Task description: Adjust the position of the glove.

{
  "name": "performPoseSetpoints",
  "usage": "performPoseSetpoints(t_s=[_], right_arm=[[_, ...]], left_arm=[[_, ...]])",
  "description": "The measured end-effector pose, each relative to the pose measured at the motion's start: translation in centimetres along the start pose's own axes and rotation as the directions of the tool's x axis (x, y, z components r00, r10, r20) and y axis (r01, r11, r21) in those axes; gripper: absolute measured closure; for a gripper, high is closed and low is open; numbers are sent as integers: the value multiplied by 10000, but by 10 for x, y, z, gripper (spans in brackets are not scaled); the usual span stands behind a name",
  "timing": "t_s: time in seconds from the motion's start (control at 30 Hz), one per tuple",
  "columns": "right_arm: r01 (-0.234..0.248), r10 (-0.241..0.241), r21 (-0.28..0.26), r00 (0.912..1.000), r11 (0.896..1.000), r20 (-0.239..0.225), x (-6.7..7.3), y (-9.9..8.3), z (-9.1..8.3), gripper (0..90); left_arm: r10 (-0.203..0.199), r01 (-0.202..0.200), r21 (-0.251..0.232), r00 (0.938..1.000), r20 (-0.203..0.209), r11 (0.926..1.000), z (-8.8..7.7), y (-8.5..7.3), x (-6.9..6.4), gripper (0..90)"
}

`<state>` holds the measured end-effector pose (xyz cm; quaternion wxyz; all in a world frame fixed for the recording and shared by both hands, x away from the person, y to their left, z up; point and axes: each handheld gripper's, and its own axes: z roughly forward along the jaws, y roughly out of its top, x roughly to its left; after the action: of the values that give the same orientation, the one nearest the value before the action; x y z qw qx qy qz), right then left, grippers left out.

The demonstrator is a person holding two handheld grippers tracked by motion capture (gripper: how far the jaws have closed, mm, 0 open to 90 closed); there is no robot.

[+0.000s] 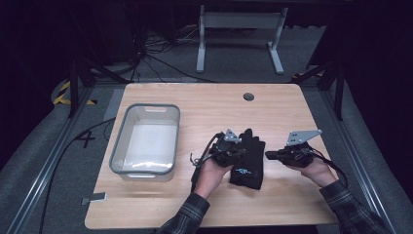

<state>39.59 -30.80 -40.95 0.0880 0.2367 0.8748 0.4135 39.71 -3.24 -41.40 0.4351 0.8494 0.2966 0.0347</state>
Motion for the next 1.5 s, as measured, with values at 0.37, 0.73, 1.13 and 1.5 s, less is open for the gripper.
performPoseSetpoints(t_s=[0.37,0.73,1.13,1.5], right_arm=[[295,-305,1179,9995,9926,63,0,-8,37,899],[261,-266,1014,9996,9945,36,-4,-13,36,899],[-134,59,654,9934,9978,1147,-43,-2,23,899],[-340,218,861,9901,9957,1389,-69,2,40,900]], left_arm=[[-147,152,491,9998,-101,9987,12,-10,11,892],[114,-110,1058,9999,-34,9943,36,-10,7,873],[-208,249,955,9988,-438,9951,24,-9,10,871],[-632,739,905,9912,-1159,9932,28,-9,30,897]])
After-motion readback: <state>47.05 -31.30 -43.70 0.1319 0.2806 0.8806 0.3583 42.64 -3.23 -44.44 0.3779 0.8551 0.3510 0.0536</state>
